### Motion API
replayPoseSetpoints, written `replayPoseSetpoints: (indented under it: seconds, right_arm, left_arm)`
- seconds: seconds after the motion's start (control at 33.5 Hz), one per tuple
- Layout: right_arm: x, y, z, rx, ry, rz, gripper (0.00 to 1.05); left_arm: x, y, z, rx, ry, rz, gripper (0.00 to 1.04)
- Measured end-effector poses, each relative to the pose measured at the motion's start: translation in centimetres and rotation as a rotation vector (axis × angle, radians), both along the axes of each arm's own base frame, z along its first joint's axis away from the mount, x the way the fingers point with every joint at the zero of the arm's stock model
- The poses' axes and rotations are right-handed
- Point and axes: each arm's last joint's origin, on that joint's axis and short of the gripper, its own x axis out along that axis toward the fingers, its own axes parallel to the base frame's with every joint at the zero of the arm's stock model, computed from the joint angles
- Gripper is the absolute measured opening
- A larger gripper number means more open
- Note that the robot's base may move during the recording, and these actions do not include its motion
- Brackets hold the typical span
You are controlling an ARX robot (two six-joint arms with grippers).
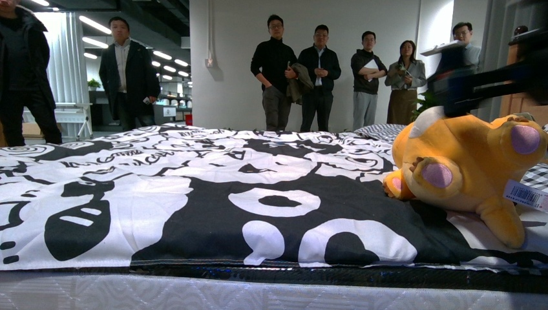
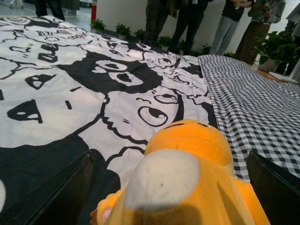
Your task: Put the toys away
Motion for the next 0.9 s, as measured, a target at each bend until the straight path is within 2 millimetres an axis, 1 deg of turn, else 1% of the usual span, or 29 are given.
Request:
replayPoseSetpoints:
  seconds: [0.12, 0.27, 0.36, 0.51, 0.57, 0.75, 0.9]
  right_arm:
    - [1.9, 0.2, 0.1, -0.031, 0.027, -0.041, 0.98]
    - [3.1, 0.2, -0.7, -0.063, 0.065, -0.067, 0.98]
    - [3.8, 0.3, -1.7, -0.089, 0.1, -0.083, 0.98]
    - [5.3, 0.7, -4.1, -0.14, 0.172, -0.122, 0.98]
    - [5.7, 0.8, -4.5, -0.16, 0.187, -0.146, 0.98]
    - [6.5, 0.3, -5.5, -0.198, 0.231, -0.222, 0.98]
    - [6.5, -0.3, -5.9, -0.201, 0.245, -0.239, 0.98]
  left_arm:
    - [0.0, 0.0, 0.0, 0.0, 0.0, 0.0, 0.99]
    - [0.0, 0.0, 0.0, 0.0, 0.0, 0.0, 0.99]
    - [0.0, 0.0, 0.0, 0.0, 0.0, 0.0, 0.99]
    - [0.0, 0.0, 0.0, 0.0, 0.0, 0.0, 0.99]
    - [0.0, 0.0, 0.0, 0.0, 0.0, 0.0, 0.99]
    - [0.0, 0.0, 0.0, 0.0, 0.0, 0.0, 0.99]
    - [0.0, 0.0, 0.0, 0.0, 0.0, 0.0, 0.99]
